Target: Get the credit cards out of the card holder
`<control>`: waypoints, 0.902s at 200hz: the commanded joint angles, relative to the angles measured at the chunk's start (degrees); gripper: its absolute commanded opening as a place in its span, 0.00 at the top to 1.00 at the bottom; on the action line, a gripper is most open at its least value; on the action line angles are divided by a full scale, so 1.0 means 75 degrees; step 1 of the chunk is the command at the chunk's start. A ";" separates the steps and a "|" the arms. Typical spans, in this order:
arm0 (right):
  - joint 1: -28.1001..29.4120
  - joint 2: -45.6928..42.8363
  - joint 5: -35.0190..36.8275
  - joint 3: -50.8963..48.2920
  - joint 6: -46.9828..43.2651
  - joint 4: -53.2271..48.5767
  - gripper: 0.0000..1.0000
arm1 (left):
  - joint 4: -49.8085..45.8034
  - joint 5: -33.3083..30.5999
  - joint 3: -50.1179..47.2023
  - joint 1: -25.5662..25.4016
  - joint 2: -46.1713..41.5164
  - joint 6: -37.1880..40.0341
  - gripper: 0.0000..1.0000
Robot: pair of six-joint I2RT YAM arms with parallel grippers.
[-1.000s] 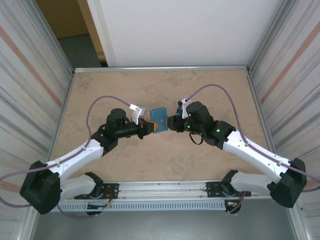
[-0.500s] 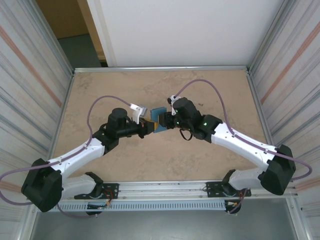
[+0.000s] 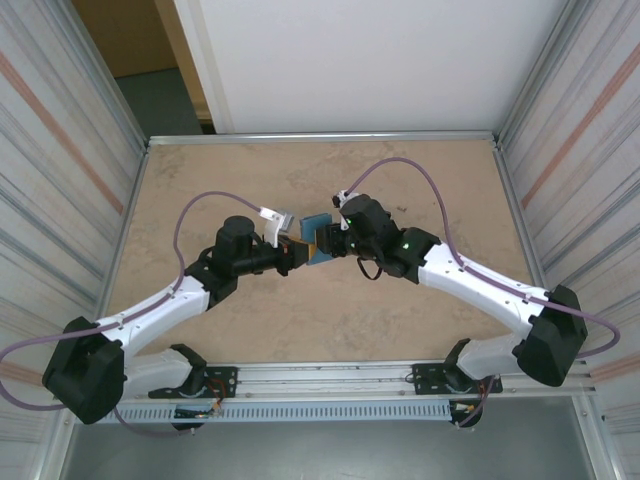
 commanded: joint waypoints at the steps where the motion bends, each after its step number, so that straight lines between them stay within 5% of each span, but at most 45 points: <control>1: 0.0069 0.0117 -0.0098 0.0178 0.0227 -0.0184 0.64 | 0.0631 -0.0076 0.0260 -0.0053 -0.0063 -0.0090 1.00; 118: 0.0066 0.0270 -0.0054 0.0279 0.0215 -0.0418 0.62 | 0.0813 -0.0018 0.0316 -0.0050 -0.0027 -0.0202 1.00; 180: -0.0022 0.0383 0.0226 0.0370 0.0274 -0.0603 0.68 | 0.0706 -0.0005 0.0318 -0.0034 -0.0071 -0.0194 1.00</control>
